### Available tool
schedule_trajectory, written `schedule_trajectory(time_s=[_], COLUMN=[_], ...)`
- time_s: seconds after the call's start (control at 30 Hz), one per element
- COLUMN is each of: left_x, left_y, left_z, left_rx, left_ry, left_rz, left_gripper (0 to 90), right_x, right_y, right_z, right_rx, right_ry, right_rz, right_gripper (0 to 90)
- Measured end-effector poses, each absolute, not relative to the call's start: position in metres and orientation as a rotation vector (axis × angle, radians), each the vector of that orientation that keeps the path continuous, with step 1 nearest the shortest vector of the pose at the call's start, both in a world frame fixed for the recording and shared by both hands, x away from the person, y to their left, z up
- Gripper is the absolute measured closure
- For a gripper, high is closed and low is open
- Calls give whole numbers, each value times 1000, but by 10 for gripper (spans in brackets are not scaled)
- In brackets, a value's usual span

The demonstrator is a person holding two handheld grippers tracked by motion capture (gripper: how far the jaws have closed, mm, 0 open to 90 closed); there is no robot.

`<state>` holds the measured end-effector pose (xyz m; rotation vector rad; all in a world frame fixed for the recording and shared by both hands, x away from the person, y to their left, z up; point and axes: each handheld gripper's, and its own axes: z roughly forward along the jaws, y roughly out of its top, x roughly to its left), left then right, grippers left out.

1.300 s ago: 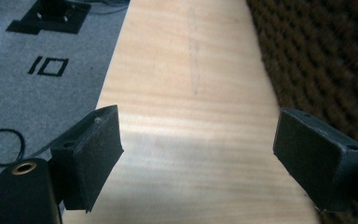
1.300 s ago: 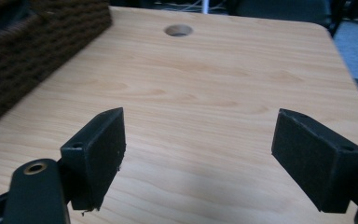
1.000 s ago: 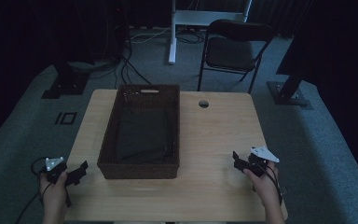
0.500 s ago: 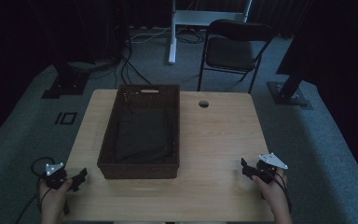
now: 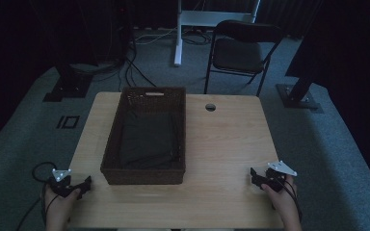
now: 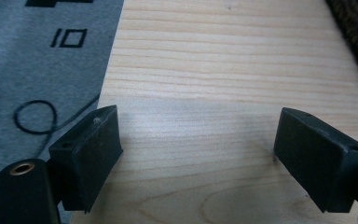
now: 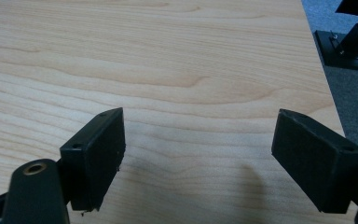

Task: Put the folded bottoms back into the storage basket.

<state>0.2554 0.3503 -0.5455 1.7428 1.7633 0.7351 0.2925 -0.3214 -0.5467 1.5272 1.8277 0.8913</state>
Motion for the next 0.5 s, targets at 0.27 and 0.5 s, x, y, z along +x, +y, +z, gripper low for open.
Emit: schedule_trajectory(time_s=[0.27, 0.5], left_x=[255, 255], left_y=[346, 346], left_z=[-546, -546], left_rx=[1736, 1738], left_ry=[1786, 1785], left_rz=[753, 752], left_gripper=[147, 142], right_x=[294, 295], right_y=[-325, -326], right_z=[-549, -550], right_rx=[1585, 1606], right_ry=[1856, 1909], right_rz=[806, 839], right_gripper=[225, 163])
